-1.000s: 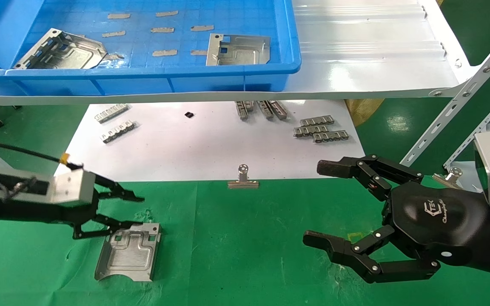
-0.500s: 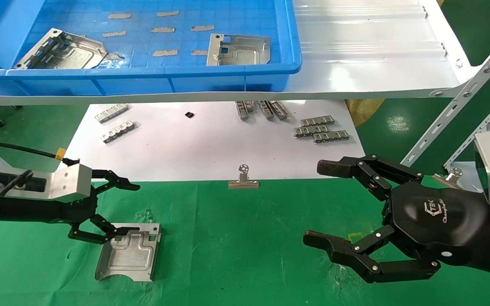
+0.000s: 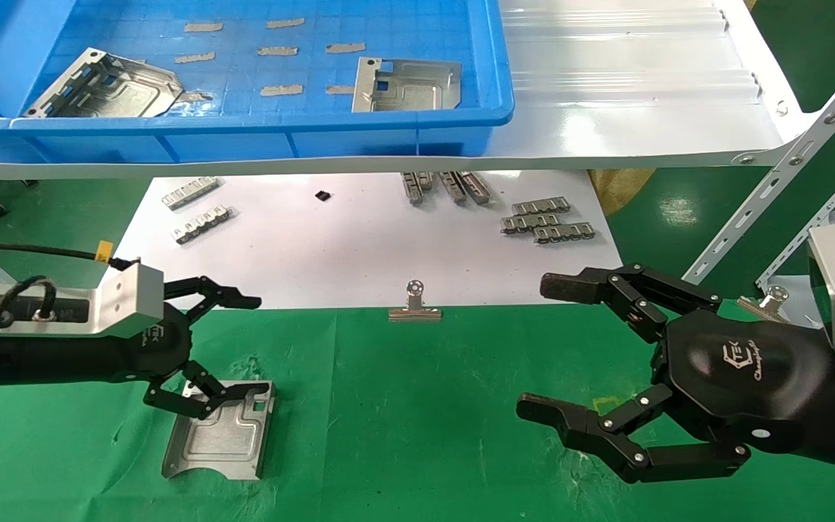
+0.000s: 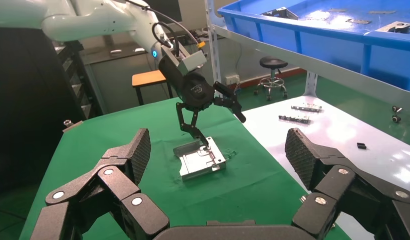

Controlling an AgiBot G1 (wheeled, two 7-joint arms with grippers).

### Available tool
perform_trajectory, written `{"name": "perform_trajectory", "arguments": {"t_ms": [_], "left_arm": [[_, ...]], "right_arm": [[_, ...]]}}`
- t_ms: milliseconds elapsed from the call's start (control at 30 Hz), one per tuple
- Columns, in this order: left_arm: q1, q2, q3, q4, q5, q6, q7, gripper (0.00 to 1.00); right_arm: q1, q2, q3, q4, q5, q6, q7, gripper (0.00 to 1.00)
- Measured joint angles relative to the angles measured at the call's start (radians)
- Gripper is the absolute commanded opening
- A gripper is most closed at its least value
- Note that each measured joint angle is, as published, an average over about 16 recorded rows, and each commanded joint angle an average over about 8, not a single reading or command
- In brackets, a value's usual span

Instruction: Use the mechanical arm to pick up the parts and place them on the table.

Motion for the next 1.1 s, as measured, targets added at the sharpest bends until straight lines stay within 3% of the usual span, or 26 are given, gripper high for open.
{"name": "perform_trajectory", "arguments": {"t_ms": [1100], "left_arm": [[0.406, -0.182, -0.337, -0.683, -0.305, -0.052, -0.456, 1.00]], "right_arm": [[0.000, 0.000, 0.000, 0.000, 0.000, 0.000, 0.000, 1.00]]}}
